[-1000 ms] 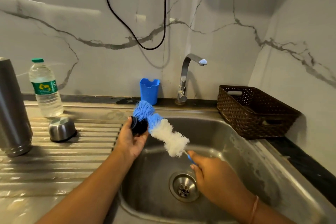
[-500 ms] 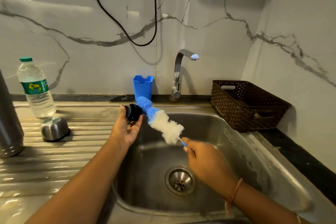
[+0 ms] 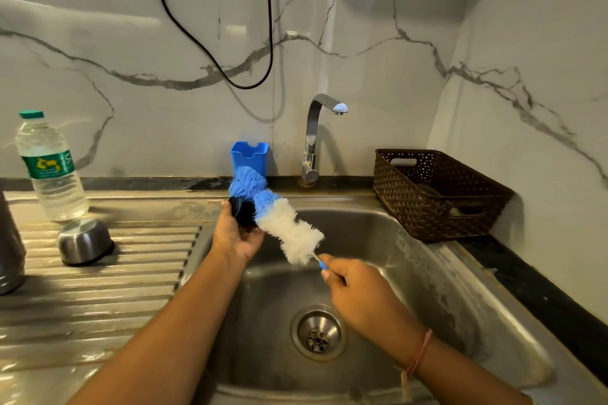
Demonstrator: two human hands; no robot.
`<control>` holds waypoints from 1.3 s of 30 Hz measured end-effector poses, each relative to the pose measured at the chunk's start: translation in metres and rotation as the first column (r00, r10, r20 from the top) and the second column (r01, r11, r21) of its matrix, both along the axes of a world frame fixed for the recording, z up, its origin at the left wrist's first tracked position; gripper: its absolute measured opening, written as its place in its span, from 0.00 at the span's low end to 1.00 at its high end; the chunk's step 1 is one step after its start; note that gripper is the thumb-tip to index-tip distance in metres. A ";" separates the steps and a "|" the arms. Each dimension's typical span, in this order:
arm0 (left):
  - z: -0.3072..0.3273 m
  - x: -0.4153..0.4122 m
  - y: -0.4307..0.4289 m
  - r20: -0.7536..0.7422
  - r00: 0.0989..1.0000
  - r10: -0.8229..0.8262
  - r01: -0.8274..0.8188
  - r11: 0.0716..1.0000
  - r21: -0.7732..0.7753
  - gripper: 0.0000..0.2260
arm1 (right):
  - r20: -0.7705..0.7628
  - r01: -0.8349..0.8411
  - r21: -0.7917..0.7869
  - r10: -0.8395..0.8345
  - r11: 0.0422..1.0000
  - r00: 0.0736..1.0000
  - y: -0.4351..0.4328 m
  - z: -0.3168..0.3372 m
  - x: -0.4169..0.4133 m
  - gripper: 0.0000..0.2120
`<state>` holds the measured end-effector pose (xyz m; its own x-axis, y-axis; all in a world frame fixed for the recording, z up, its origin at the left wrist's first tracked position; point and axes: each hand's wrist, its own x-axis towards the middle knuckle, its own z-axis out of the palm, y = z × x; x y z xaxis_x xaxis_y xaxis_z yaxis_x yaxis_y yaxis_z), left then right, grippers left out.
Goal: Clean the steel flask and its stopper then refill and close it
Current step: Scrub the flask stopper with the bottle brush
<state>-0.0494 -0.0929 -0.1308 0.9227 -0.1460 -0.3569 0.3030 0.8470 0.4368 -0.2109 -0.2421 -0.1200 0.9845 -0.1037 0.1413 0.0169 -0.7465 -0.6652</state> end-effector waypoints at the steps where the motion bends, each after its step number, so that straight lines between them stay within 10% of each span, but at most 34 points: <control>1: -0.002 0.000 -0.001 -0.001 1.000 -0.019 0.019 0.998 0.063 0.21 | 0.004 -0.003 0.026 0.003 1.000 1.000 0.001 0.003 0.002 0.19; 12: -0.013 0.023 0.036 -0.035 0.987 0.157 -0.161 0.971 -0.177 0.26 | -0.014 -0.042 0.029 0.042 0.999 0.999 0.011 -0.009 -0.008 0.18; 30: -0.001 -0.002 0.012 0.037 0.997 -0.068 0.064 0.991 0.118 0.22 | 0.046 0.025 -0.013 -0.025 1.000 0.999 0.009 0.002 0.012 0.19; 39: -0.002 0.005 0.042 0.006 0.991 0.135 -0.134 0.985 -0.109 0.23 | 0.010 -0.062 -0.052 0.062 0.997 0.998 0.014 -0.014 -0.028 0.19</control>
<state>-0.0446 -0.0507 -0.1332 0.9412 -0.0572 -0.3330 0.1778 0.9219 0.3442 -0.2385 -0.2282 -0.1344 0.9870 -0.0348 0.1566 0.0718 -0.7772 -0.6252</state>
